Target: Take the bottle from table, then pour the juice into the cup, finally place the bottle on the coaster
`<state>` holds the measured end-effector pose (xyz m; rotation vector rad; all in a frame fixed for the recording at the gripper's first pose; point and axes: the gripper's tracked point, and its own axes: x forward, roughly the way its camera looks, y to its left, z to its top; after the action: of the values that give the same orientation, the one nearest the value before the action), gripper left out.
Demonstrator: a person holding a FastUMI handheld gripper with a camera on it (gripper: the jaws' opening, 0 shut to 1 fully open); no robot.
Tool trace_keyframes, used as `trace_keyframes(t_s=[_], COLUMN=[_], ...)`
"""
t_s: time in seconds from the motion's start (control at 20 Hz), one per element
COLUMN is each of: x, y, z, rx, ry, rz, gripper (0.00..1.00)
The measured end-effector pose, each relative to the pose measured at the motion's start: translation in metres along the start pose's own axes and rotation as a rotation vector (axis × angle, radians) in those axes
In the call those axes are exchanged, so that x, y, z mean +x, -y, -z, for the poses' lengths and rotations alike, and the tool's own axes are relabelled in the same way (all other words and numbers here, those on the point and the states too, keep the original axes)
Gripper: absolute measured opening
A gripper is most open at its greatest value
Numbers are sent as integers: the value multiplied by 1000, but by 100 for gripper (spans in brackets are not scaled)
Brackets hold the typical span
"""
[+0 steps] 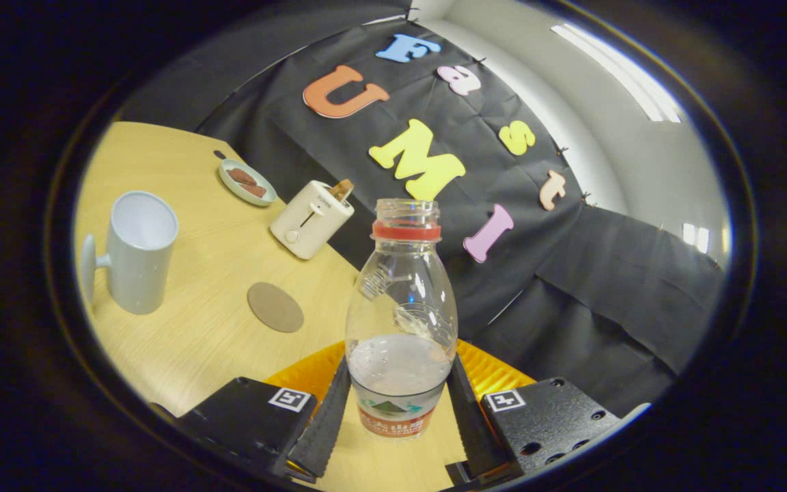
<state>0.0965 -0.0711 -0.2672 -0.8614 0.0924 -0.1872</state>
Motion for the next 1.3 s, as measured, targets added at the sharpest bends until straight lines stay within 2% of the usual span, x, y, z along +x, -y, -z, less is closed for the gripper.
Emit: trace_keyframes(t_s=[0.45,0.8,1.1,1.3], x=[-3,-4,-3,-1], y=[6,-1,-5,0], z=[-30,-64,-79,-91], rx=[-295,-477,-605,-690], ry=[80,162,196,228], rz=[31,65,73,109], gripper=[78,78,78,78])
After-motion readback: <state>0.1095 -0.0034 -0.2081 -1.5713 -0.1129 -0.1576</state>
